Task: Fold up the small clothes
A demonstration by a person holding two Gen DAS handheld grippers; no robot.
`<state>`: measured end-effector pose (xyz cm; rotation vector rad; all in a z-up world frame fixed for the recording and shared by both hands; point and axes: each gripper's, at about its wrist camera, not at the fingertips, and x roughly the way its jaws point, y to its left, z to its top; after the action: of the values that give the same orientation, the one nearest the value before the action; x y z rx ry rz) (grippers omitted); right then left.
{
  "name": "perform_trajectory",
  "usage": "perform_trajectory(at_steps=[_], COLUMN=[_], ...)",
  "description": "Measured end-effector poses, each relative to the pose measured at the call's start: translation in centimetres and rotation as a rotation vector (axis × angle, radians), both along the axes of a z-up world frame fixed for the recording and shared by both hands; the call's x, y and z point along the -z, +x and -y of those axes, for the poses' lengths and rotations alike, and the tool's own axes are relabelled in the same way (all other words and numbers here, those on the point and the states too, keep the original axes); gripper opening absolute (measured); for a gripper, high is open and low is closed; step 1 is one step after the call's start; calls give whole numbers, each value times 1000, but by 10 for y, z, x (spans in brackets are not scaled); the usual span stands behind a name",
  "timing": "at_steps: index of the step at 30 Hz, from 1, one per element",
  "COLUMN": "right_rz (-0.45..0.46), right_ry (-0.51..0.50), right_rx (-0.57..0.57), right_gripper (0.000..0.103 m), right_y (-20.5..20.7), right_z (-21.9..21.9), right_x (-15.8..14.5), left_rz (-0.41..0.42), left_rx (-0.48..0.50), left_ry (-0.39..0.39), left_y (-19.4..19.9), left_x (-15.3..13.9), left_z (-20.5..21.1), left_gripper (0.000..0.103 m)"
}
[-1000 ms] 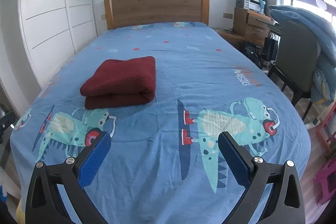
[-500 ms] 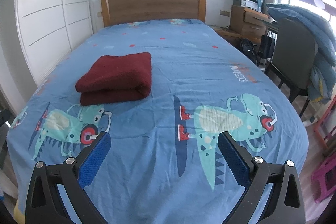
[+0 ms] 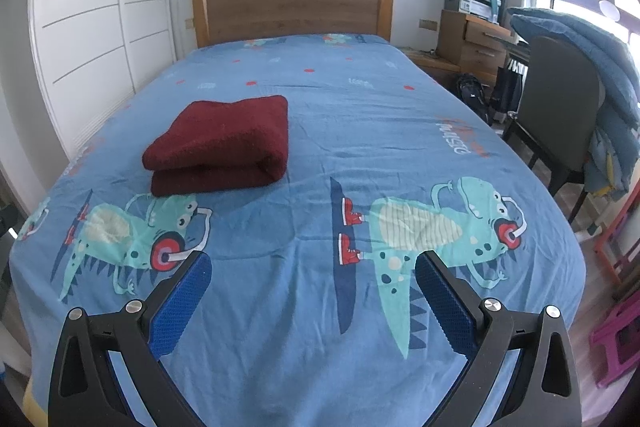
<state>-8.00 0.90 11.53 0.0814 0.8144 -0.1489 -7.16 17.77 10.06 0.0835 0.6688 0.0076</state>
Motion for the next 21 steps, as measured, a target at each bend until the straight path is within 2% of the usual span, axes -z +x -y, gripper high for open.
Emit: perform_trajectory(at_steps=[21], right_rz=[-13], right_ry=[-20], right_rx=[9], right_gripper=[102], right_y=[-2], right_z=[2], right_x=[3], left_rz=[-4], left_rx=[7], left_ry=[5], left_y=[0], left_x=[5], left_z=[1], left_gripper=[102])
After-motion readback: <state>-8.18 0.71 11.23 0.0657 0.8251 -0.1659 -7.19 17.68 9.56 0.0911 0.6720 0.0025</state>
